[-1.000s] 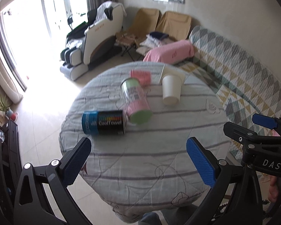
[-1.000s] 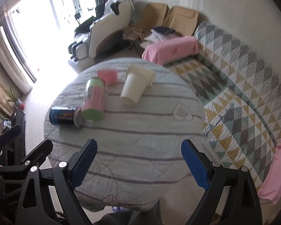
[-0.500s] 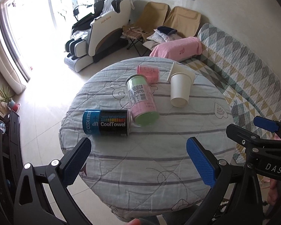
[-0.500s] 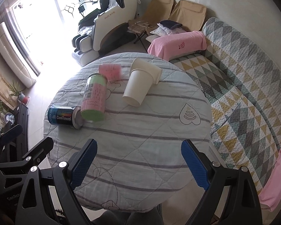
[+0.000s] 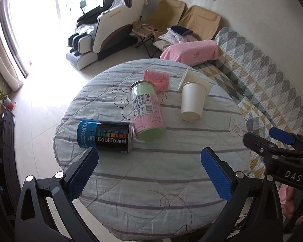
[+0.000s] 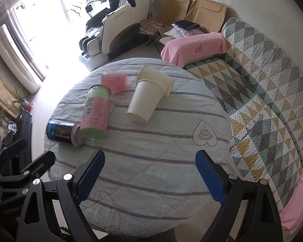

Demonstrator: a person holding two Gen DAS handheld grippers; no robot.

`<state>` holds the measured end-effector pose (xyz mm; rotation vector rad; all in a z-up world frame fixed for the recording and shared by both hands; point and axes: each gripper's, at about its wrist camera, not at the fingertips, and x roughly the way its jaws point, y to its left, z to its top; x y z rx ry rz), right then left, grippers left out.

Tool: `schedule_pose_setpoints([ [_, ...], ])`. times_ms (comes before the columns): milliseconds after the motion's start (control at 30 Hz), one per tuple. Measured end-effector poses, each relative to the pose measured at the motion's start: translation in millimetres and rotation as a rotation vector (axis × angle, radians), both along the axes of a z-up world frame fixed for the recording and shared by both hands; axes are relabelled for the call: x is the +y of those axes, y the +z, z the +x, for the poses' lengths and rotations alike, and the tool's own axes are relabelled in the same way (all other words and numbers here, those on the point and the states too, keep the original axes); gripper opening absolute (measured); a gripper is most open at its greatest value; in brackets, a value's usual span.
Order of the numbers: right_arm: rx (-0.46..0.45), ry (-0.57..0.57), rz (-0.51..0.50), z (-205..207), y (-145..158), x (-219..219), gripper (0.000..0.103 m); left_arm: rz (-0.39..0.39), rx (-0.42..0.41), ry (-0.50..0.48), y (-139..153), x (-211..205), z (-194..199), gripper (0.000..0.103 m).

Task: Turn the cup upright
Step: 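Move the left tool toward the upside-down pink cup, then close the left tool around the pink cup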

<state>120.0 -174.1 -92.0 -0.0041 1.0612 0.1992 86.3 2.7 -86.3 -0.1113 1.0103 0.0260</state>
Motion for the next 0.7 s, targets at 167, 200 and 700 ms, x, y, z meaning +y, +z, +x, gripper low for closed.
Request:
schedule_pose_setpoints([
  [167, 0.005, -0.043, 0.009, 19, -3, -22, 0.092, -0.004, 0.072, -0.019, -10, 0, 40, 0.103],
  [200, 0.009, -0.051, 0.009, 22, -4, -26, 0.092, -0.001, 0.096, -0.022, -11, -1, 53, 0.103],
  [700, 0.168, -0.159, -0.019, 72, -41, -100, 0.092, -0.35, 0.175, 0.551, -33, -13, 200, 0.103],
])
